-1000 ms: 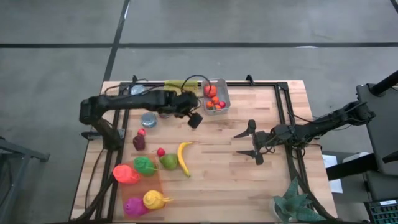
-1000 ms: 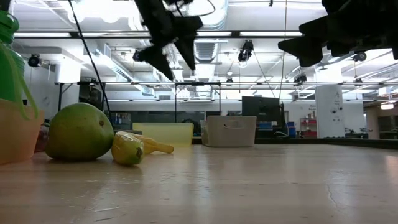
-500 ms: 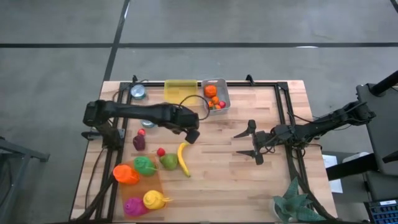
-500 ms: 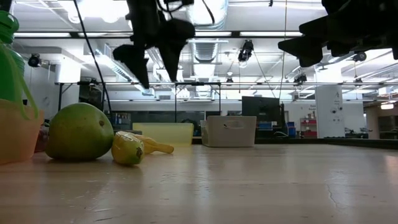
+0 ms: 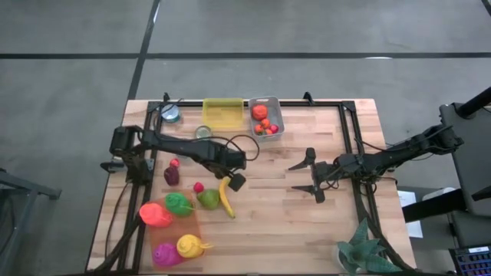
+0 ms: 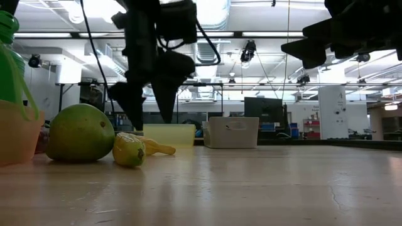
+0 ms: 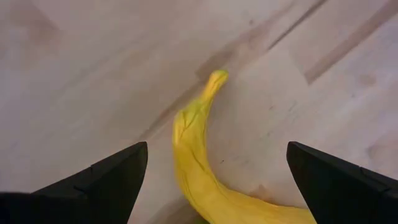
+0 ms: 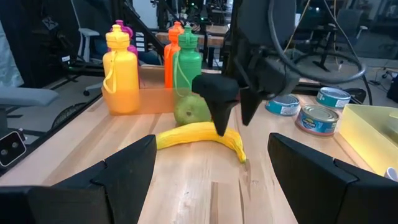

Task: Pick & Place Food Item
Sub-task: Put the yellow banana into the gray bin

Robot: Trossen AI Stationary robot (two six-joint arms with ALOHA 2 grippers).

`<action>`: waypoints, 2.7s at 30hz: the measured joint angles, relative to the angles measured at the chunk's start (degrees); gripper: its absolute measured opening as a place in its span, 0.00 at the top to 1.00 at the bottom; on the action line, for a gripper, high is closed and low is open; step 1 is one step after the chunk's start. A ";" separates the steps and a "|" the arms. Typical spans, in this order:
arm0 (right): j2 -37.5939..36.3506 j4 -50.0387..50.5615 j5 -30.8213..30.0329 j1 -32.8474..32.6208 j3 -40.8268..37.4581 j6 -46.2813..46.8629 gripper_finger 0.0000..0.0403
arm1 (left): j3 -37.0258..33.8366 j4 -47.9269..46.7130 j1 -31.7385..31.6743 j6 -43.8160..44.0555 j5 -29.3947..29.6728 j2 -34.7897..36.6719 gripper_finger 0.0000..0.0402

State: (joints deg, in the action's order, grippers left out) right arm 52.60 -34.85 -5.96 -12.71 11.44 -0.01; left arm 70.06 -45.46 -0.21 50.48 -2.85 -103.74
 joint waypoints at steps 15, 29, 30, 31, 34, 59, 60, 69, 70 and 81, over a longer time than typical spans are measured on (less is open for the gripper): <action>0.00 0.07 0.00 0.00 0.00 -0.01 0.24 | -9.44 10.69 0.38 -3.11 -3.32 0.00 0.12; 0.00 0.20 0.00 0.00 0.00 -0.02 0.24 | -10.51 12.22 0.28 -2.91 -2.82 0.02 0.60; 0.00 0.20 0.00 -0.02 0.00 -0.02 0.24 | -10.51 12.39 0.27 -2.91 -2.77 0.02 0.64; 0.00 0.20 0.00 0.00 0.00 -0.02 0.24 | -10.51 12.46 0.26 -2.91 -2.75 0.02 0.68; 0.00 0.35 0.00 -0.02 0.00 -0.02 0.24 | -10.51 13.05 0.23 -2.91 -2.63 0.02 0.78; 0.00 0.35 0.00 -0.01 0.00 -0.02 0.24 | 2.07 12.51 -3.85 -7.22 5.63 0.68 0.85; 0.00 0.36 -0.01 -0.01 0.00 -0.02 0.24 | 2.87 12.96 -4.45 -7.24 6.11 0.68 0.85; 0.00 0.35 0.00 -0.01 0.00 -0.02 0.24 | 7.03 24.59 -11.41 -14.43 8.44 0.72 0.84; 0.00 0.35 0.00 -0.01 0.00 -0.02 0.24 | 7.17 26.20 -12.49 -14.84 8.44 0.72 0.84; 0.00 0.35 0.00 -0.02 0.00 -0.02 0.24 | 7.34 44.92 -22.30 -27.26 3.05 -0.02 0.84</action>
State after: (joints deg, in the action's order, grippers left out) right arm 52.60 -34.50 -5.96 -12.73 11.44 -0.03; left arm 77.40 -0.55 -22.50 23.22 0.20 -103.77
